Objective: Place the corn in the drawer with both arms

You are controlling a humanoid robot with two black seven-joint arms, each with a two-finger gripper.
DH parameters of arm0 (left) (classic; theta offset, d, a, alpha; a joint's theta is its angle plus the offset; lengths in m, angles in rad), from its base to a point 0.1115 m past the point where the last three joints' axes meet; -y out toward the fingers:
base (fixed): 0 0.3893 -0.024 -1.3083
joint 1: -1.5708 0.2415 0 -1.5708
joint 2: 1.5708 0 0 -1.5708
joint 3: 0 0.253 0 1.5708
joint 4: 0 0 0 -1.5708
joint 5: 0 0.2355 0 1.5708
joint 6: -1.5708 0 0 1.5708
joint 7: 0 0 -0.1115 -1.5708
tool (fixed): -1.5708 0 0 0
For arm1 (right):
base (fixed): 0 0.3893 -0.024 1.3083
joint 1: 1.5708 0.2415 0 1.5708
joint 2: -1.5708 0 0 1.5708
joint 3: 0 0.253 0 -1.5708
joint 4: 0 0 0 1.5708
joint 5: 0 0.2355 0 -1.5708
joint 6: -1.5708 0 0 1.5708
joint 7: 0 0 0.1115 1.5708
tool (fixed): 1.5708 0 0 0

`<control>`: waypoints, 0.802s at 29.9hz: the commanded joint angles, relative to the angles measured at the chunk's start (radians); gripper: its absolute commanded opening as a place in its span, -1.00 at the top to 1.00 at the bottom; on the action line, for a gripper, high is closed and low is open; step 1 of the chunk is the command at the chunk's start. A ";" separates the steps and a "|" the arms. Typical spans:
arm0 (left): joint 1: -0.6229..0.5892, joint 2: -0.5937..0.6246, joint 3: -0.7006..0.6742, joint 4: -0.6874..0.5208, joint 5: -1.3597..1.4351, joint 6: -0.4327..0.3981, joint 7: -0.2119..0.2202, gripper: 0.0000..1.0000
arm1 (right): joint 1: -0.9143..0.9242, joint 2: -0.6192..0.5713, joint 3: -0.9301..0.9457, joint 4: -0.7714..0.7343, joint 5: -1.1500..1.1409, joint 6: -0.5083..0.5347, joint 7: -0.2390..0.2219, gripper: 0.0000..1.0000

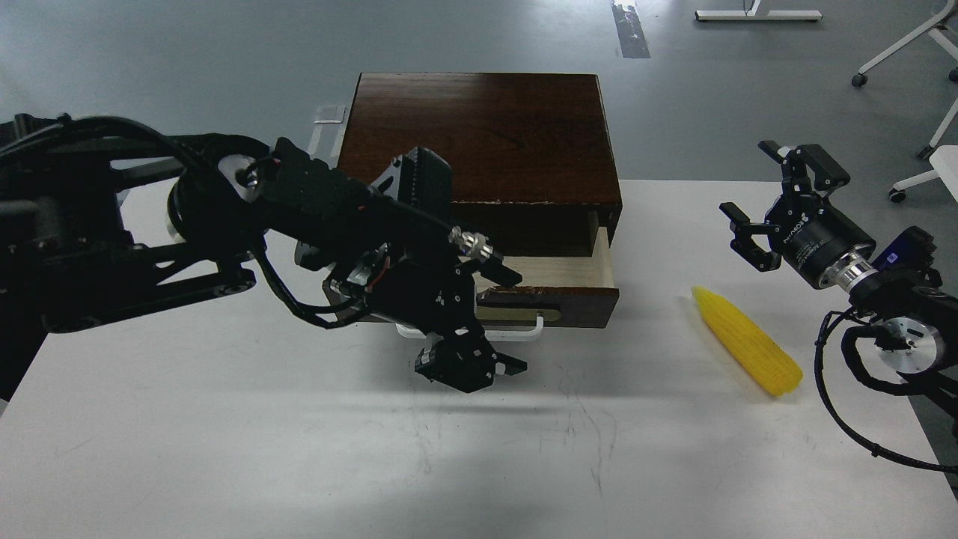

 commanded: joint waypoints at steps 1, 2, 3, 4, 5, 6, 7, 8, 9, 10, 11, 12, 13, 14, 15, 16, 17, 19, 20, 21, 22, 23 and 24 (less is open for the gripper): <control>0.009 0.061 -0.045 0.039 -0.373 0.000 0.000 -0.96 | -0.009 -0.001 -0.001 0.000 0.000 0.001 0.000 -1.00; 0.010 0.073 -0.045 0.055 -0.450 0.000 0.000 -0.96 | -0.009 -0.001 -0.001 0.000 0.000 0.001 0.000 -1.00; 0.018 0.093 -0.047 0.081 -0.600 0.000 0.000 -0.96 | -0.011 -0.001 -0.001 0.000 0.000 0.001 0.000 -1.00; 0.033 0.119 -0.047 0.098 -0.744 0.000 0.000 -0.96 | -0.011 -0.001 -0.001 0.002 0.000 0.003 0.000 -1.00; 0.041 0.131 -0.048 0.102 -0.817 0.000 0.000 -0.96 | -0.011 -0.001 -0.001 0.000 0.000 0.003 0.000 -1.00; 0.050 0.147 -0.048 0.112 -0.886 0.000 0.000 -0.96 | -0.012 -0.003 -0.001 0.002 0.000 0.003 0.000 -1.00; 0.069 0.173 -0.048 0.131 -1.020 0.000 0.000 -0.96 | -0.015 -0.003 -0.001 0.000 0.000 0.003 0.000 -1.00; 0.078 0.185 -0.048 0.142 -1.082 0.000 0.000 -0.96 | -0.015 -0.003 -0.001 0.000 0.000 0.003 0.000 -1.00; 0.101 0.205 -0.048 0.162 -1.192 0.022 0.000 -0.96 | -0.017 -0.004 0.001 0.000 0.000 0.004 0.000 -1.00; 0.133 0.220 -0.048 0.177 -1.284 0.056 0.000 -0.96 | -0.017 -0.004 -0.002 0.000 0.000 0.004 0.000 -1.00; 0.150 0.230 -0.048 0.185 -1.323 0.074 0.000 -0.96 | -0.017 -0.004 -0.002 0.000 -0.002 0.004 0.000 -1.00; 0.188 0.240 -0.048 0.210 -1.389 0.105 0.000 -0.96 | -0.017 -0.004 -0.004 0.000 -0.002 0.004 0.000 -1.00; 0.205 0.244 -0.048 0.225 -1.420 0.120 0.000 -0.96 | -0.017 -0.004 -0.004 0.000 -0.005 0.004 0.000 -1.00; 0.222 0.244 -0.048 0.245 -1.451 0.134 0.000 -0.96 | -0.018 -0.004 -0.004 0.000 -0.006 0.006 0.000 -1.00; 0.253 0.248 -0.050 0.283 -1.515 0.145 0.000 -0.96 | -0.018 -0.006 -0.008 0.000 -0.009 0.006 0.000 -1.00; 0.285 0.254 -0.050 0.326 -1.576 0.142 0.000 -0.96 | -0.018 -0.006 -0.013 0.002 -0.012 0.006 0.000 -1.00; 0.303 0.256 -0.050 0.346 -1.607 0.141 0.000 -0.96 | -0.018 -0.006 -0.016 0.002 -0.015 0.007 0.000 -1.00; 0.351 0.254 -0.050 0.400 -1.679 0.119 0.000 -0.96 | -0.018 -0.017 -0.028 0.005 -0.044 0.007 0.000 -1.00; 0.366 0.253 -0.050 0.417 -1.698 0.108 0.000 -0.96 | -0.017 -0.021 -0.031 0.005 -0.063 0.007 0.000 -1.00; 0.398 0.247 -0.051 0.452 -1.727 0.086 0.000 -0.96 | -0.015 -0.038 -0.036 0.009 -0.108 0.007 0.000 -1.00; 0.418 0.245 -0.051 0.469 -1.738 0.075 0.000 -0.96 | -0.015 -0.049 -0.036 0.012 -0.139 0.007 0.000 -1.00; 0.453 0.239 -0.059 0.498 -1.755 0.052 0.000 -0.96 | -0.011 -0.070 -0.036 0.019 -0.203 0.007 0.000 -1.00; 0.487 0.230 -0.077 0.516 -1.758 0.024 0.000 -0.96 | -0.006 -0.093 -0.036 0.022 -0.277 0.007 0.000 -1.00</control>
